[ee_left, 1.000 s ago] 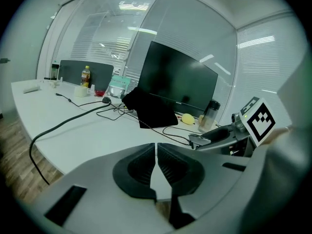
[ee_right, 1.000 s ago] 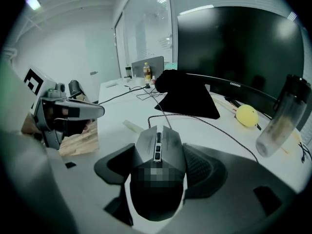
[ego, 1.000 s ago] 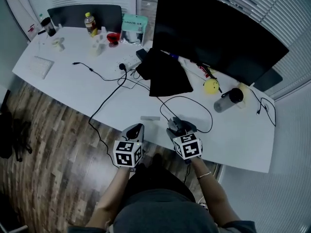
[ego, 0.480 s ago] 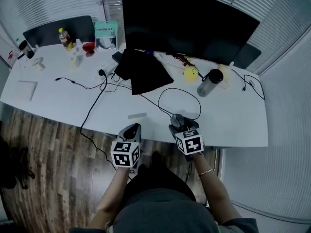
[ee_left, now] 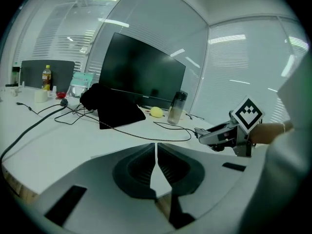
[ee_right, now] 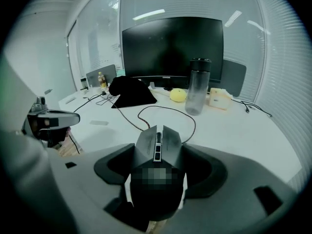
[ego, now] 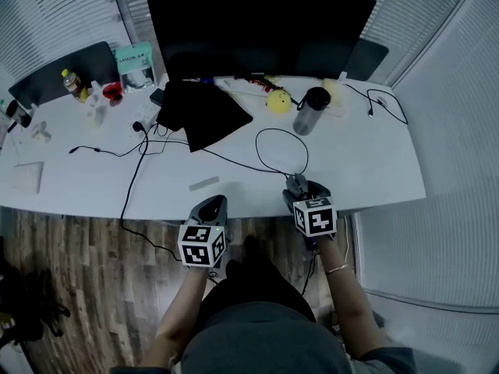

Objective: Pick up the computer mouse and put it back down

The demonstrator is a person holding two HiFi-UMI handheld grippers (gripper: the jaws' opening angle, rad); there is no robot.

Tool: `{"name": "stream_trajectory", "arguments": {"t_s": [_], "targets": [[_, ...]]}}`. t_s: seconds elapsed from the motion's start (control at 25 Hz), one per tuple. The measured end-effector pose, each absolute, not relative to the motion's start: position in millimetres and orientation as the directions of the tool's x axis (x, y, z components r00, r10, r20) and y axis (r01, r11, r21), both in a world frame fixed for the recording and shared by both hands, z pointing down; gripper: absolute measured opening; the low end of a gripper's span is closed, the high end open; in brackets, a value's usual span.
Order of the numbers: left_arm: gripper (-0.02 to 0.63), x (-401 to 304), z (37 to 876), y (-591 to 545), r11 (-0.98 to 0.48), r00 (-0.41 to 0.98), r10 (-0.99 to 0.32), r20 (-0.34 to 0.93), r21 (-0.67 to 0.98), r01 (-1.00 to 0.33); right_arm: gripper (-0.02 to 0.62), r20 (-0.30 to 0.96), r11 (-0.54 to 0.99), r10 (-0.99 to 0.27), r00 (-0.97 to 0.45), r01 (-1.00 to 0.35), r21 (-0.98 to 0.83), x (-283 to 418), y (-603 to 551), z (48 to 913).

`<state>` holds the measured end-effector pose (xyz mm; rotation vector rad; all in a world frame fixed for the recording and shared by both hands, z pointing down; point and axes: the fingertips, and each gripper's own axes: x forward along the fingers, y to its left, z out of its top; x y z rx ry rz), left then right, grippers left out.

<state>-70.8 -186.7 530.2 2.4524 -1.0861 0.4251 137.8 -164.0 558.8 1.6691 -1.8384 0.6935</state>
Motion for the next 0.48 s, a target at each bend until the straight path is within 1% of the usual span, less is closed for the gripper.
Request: {"name": "stream_trajectory", "arguments": {"t_s": [0.2,0.48], "targets": [[0.032,-49.6,531.0,-183.9,-0.650,0.686,-0.583,0.436,0.257,-0.715,0.305,0.704,0.009,-0.710,-0.004,-1.000,0.004,167.8,-150.4,555.2],[0.031,-13.1,531.2,-187.8,-0.691,0.718,-0.539,0.440,0.257,-0.676,0.305,0.711,-0.062,-0.701,0.046,-0.998,0.003,201.0,-137.7,556.3]]}}
